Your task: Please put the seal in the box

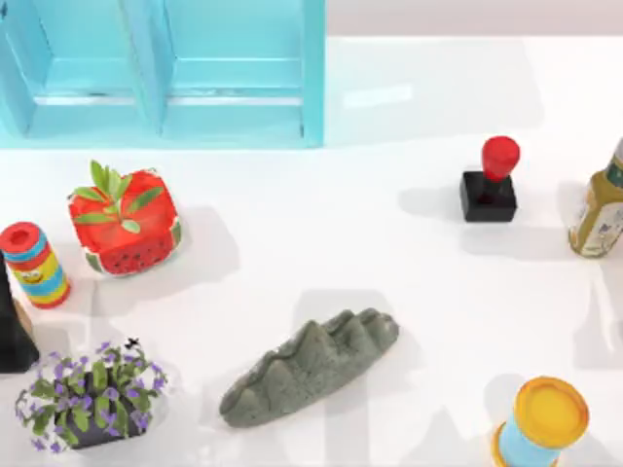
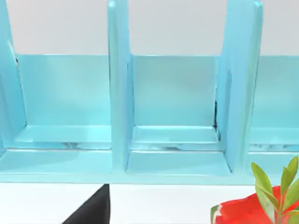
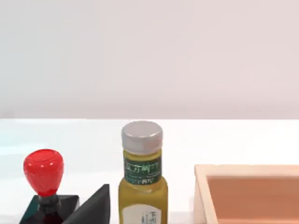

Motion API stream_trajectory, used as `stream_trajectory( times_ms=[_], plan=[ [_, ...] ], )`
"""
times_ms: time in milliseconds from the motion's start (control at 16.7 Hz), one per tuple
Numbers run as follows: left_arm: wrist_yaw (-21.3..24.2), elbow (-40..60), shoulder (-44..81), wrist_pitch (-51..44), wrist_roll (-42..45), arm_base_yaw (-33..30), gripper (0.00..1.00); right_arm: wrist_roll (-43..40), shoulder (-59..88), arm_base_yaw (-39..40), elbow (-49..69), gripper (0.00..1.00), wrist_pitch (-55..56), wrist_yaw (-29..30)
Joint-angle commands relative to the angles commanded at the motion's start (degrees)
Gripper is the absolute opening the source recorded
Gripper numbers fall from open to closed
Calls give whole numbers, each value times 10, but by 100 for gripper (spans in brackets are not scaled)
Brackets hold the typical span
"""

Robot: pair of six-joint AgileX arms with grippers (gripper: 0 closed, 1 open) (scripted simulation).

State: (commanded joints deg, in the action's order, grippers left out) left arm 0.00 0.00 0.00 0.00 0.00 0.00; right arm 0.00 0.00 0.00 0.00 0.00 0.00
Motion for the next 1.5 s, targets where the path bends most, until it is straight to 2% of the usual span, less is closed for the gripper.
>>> stream_trajectory(
  times_ms=[300, 540, 1020, 1500],
  plan=[
    [0, 0, 0, 0, 0, 0, 100, 6, 31, -5, 32, 100, -26, 1],
    [0, 0, 0, 0, 0, 0, 100, 27, 152, -19, 160, 100, -119, 4],
    [0, 0, 0, 0, 0, 0, 100, 84, 580, -30, 619, 100, -413, 19],
    [0, 0, 0, 0, 0, 0, 100, 133, 1028, 31, 1040, 100, -694, 30]
  ],
)
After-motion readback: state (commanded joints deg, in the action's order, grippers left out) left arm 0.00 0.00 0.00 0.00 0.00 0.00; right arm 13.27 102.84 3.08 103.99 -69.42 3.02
